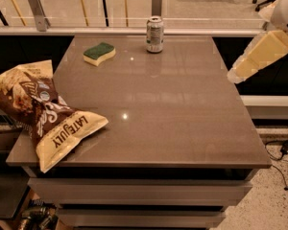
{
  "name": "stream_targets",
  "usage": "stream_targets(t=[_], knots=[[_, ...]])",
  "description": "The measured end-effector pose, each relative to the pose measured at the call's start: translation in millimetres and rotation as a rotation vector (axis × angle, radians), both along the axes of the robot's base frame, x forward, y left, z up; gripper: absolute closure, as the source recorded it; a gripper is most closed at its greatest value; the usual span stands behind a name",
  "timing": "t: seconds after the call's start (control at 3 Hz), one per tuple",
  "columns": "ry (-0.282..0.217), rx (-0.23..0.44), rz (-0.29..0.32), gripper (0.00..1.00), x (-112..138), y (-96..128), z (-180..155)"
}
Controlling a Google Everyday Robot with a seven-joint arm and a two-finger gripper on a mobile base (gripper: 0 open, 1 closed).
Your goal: Pick 7up can
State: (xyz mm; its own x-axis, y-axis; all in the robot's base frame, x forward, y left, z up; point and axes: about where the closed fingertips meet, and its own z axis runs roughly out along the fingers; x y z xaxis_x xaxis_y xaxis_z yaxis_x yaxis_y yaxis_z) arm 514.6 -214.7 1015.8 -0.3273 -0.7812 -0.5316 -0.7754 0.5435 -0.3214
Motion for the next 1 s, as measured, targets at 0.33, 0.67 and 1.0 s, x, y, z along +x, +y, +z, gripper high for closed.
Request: stream_targets(t=[0.33, 0.67, 1.0], knots=[[-0.032, 0.083, -0.053, 0.0, 16, 6, 7], [-0.058, 0.176, -0.125, 0.0, 27, 12, 9], [-0.097, 0.256, -0.2, 0.0, 43, 13, 7]])
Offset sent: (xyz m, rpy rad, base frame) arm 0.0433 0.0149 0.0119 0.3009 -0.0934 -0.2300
